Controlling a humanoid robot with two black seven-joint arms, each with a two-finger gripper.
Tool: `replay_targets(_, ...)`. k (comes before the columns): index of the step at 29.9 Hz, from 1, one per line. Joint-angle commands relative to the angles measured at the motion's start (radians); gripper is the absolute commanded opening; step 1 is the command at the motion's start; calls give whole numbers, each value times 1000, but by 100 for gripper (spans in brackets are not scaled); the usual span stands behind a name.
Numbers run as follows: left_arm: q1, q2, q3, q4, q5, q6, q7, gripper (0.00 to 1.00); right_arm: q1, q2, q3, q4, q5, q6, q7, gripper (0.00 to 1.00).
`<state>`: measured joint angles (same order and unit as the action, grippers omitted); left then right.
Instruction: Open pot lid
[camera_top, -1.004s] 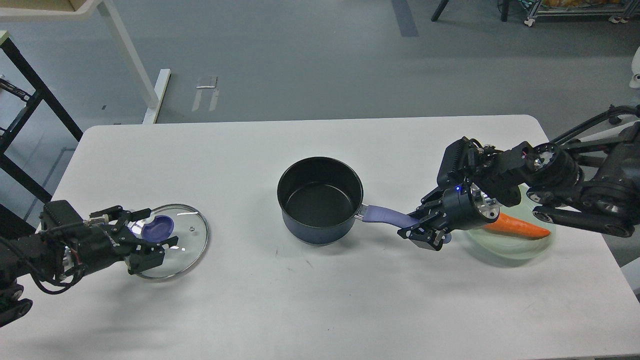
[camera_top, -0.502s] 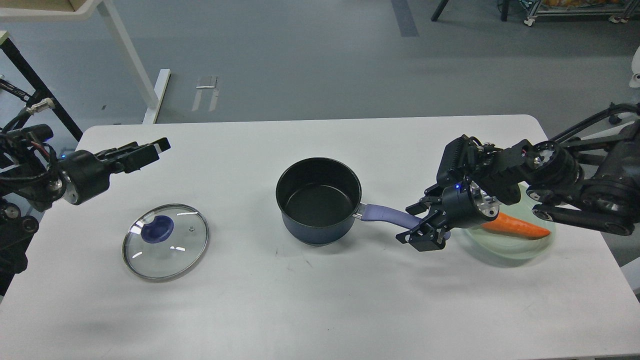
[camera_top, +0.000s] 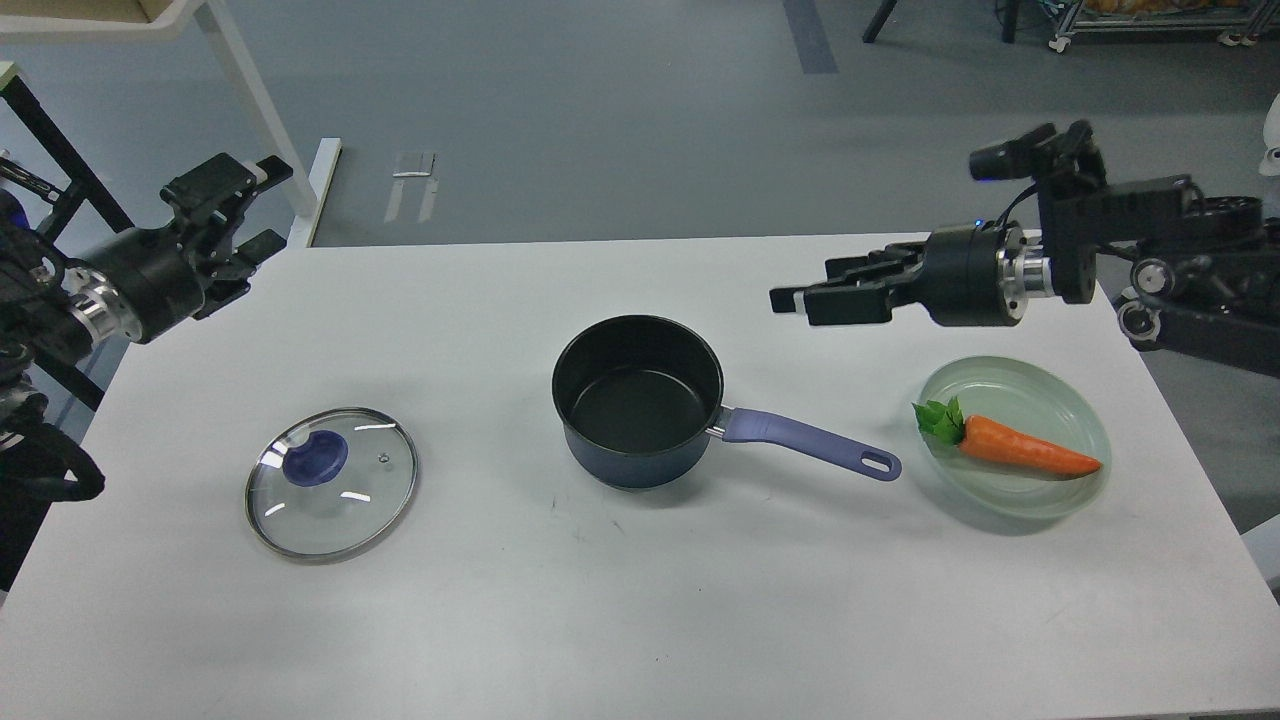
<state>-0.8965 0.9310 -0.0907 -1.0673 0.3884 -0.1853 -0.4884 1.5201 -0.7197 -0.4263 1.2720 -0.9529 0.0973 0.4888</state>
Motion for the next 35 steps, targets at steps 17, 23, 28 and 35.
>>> replay_targets(17,125,-311,-259,213,-324,-141,59,99,-767,42,845,-135,904,39,0,100)
replay_targets(23,208,-350,-329,230,-326,-206,76,99,-909,117,949,-141,905,42,0,100)
replay_targets(28,264,-374,-385,230,-324,-204,80,99,-966,144,974,-141,904,42,0,100)
replay_targets(35,286,-379,-405,222,-322,-203,79,99,-991,140,1034,-132,905,44,0,100)
